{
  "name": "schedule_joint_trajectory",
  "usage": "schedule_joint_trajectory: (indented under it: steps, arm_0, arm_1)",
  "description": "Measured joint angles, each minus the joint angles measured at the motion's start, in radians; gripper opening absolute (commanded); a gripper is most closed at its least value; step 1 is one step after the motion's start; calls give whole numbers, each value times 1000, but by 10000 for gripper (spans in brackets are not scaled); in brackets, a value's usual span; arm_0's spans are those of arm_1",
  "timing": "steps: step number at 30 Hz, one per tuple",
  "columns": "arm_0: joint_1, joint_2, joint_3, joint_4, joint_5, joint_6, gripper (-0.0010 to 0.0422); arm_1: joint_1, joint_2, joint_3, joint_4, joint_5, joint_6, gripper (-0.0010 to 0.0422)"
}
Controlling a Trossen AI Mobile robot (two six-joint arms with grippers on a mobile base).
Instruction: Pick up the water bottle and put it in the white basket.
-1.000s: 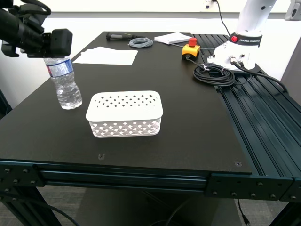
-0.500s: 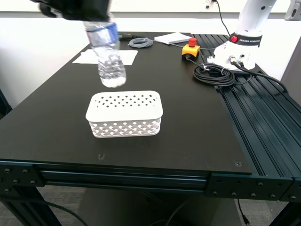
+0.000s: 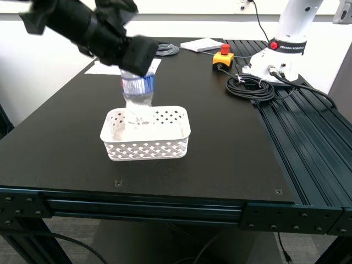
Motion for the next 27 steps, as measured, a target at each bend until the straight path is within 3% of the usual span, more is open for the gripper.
schedule_joint_trajectory:
  steps: [3, 6, 12, 16, 20, 27]
  arm_0:
    - [-1, 0, 0, 0, 0, 0, 1]
    - [0, 0, 0, 0, 0, 0, 1]
    - [-1, 0, 0, 0, 0, 0, 1]
    - [0, 0, 0, 0, 0, 0, 1]
    - [0, 0, 0, 0, 0, 0, 1]
    - [0, 0, 0, 0, 0, 0, 1]
  arm_1:
    - [0, 38, 0, 57, 32, 0, 3]
    - [0, 48, 0, 92, 36, 0, 39]
    - [2, 48, 0, 104, 37, 0, 215]
    - [4, 47, 2, 109, 36, 0, 279]
    - [4, 47, 7, 111, 37, -19, 289]
    - [5, 12, 174, 89, 13, -48, 238]
